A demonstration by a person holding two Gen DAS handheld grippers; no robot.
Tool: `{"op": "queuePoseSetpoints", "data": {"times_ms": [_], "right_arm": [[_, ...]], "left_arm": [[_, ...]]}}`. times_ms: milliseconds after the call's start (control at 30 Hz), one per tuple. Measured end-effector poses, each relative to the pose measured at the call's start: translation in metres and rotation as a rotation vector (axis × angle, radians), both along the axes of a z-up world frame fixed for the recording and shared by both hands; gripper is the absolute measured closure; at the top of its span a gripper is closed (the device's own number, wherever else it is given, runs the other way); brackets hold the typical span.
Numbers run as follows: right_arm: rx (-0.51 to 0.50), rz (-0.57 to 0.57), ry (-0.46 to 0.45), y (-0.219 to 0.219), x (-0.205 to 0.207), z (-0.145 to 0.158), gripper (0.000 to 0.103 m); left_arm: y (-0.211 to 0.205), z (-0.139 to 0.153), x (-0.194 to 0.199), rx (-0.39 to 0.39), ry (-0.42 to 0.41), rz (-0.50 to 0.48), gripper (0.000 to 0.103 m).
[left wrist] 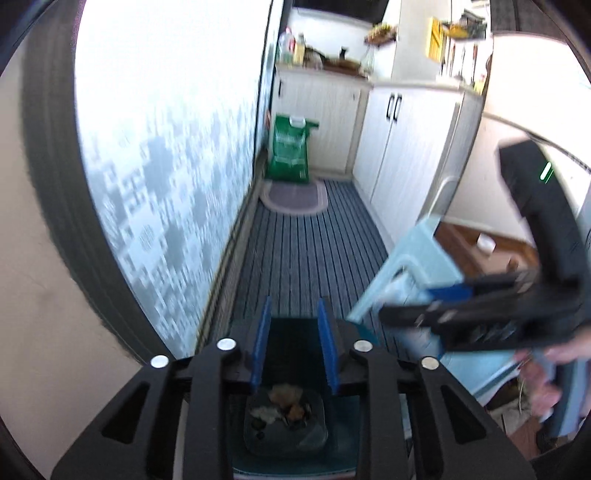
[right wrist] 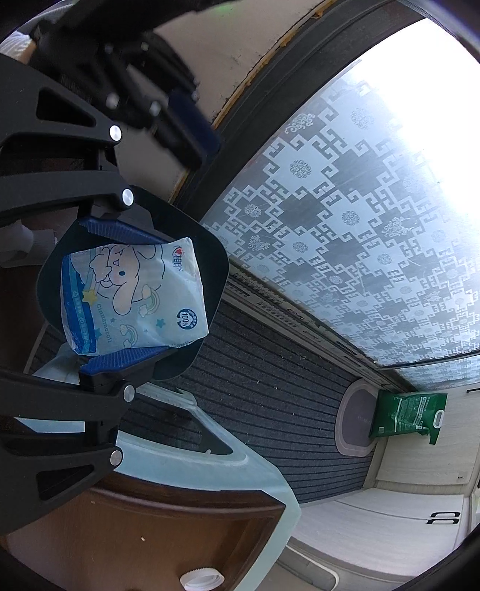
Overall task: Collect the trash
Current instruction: 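Carry both items to the teal bin and open both grippers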
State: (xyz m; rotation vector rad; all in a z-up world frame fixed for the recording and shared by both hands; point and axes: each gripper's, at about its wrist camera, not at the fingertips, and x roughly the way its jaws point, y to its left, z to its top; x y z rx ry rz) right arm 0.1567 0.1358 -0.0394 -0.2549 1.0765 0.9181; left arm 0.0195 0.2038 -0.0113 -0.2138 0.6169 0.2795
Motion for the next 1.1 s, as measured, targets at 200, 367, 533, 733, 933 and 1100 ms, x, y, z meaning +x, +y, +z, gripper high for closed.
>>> {"op": "queuePoseSetpoints", "data": {"times_ms": [200,367,533,733,933,1100], "right_arm": [[-0.058,0.027,-0.017,0.010,-0.008,-0.015,0.052],[-0.110,0.062,-0.033,0.020,-0.018,-0.031,0.052],[-0.148,0.097,-0.053,0.033,-0.027,-0.044,0.052],[-0.185,0.126,-0.033,0.040,-0.032,-0.061,0.052],[-0.211,0.155,-0.017,0.042,-0.037,-0.070,0.046],[-0.183,0.161,-0.033,0.038,-0.037,-0.060,0.058]], "left_arm": [[-0.006,0.026,-0.007,0.040,-0.063,-0.002,0.079],[-0.013,0.040,-0.014,0.063,-0.106,-0.022,0.082],[-0.016,0.050,-0.018,0.065,-0.131,-0.032,0.085],[-0.018,0.056,-0.022,0.047,-0.151,-0.037,0.085],[-0.021,0.061,-0.024,0.025,-0.173,-0.046,0.085],[-0.025,0.067,-0.026,0.024,-0.201,-0.050,0.085]]}}
